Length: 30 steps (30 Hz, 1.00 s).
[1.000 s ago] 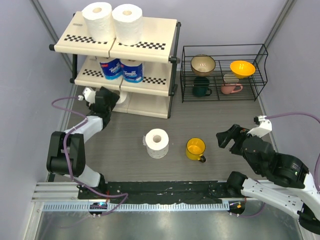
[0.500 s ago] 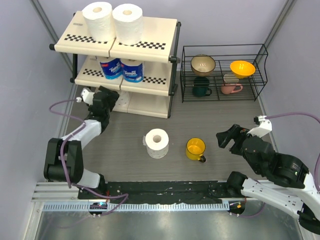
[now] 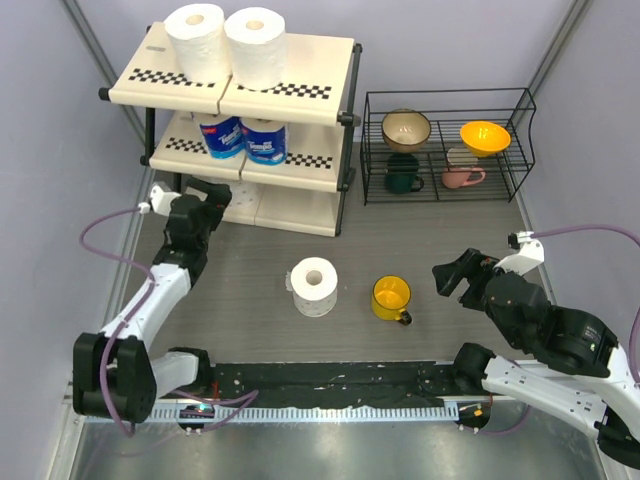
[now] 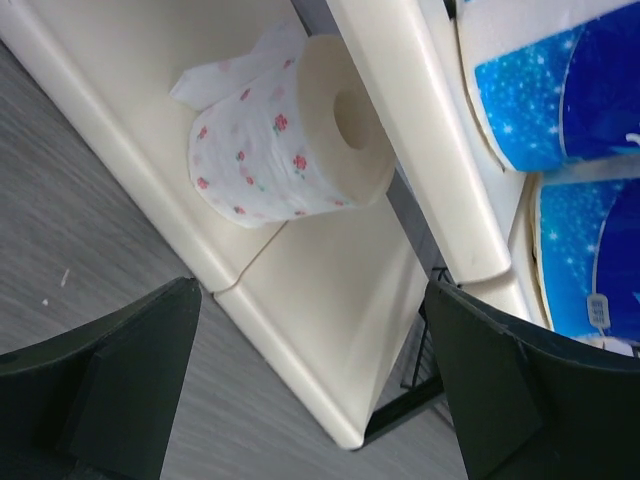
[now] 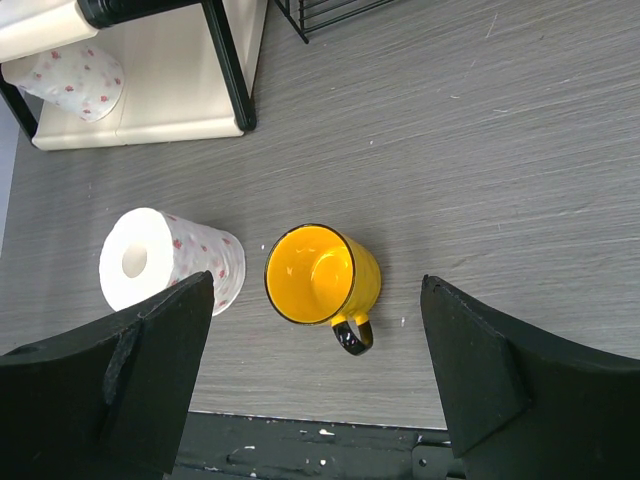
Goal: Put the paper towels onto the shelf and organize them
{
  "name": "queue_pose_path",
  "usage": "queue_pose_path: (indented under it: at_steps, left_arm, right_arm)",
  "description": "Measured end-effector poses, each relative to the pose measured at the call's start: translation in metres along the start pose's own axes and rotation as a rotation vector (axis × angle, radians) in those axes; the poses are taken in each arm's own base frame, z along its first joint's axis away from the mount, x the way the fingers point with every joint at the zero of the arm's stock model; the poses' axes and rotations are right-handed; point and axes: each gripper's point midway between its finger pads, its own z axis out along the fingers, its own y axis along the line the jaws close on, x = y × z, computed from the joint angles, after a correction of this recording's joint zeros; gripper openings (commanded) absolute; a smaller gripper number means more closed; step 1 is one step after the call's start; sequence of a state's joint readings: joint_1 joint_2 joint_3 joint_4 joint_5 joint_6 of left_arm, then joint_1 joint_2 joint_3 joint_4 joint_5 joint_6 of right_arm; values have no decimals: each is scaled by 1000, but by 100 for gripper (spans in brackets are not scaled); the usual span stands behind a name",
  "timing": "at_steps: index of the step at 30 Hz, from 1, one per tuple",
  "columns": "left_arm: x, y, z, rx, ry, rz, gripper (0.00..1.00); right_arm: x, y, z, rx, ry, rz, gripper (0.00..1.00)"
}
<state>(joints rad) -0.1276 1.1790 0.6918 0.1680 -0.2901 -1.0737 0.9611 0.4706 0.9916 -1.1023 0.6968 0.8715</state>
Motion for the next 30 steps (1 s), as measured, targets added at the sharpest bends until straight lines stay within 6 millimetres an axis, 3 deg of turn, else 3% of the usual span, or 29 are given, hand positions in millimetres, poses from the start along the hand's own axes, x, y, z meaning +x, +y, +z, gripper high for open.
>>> queue_pose_path:
  at_steps: [3, 7, 14, 18, 23, 30]
  left_arm:
    - [4, 0, -13, -14, 55, 22, 100]
    - [25, 3, -35, -22, 169, 80, 100]
    - [101, -24, -111, 108, 379, 271, 100]
    - [127, -22, -144, 148, 442, 343, 100]
    - [147, -1, -154, 105, 480, 416, 100]
    - [166, 9, -160, 86, 508, 490, 100]
  right_arm:
    - [0, 0, -1, -2, 0, 1, 90]
    - [0, 0, -1, -4, 2, 2, 90]
    - [0, 2, -1, -6, 10, -1, 90]
    - [-1, 3, -2, -9, 10, 8, 90]
    - [0, 5, -2, -13, 16, 22, 90]
    - [1, 5, -2, -15, 22, 25, 90]
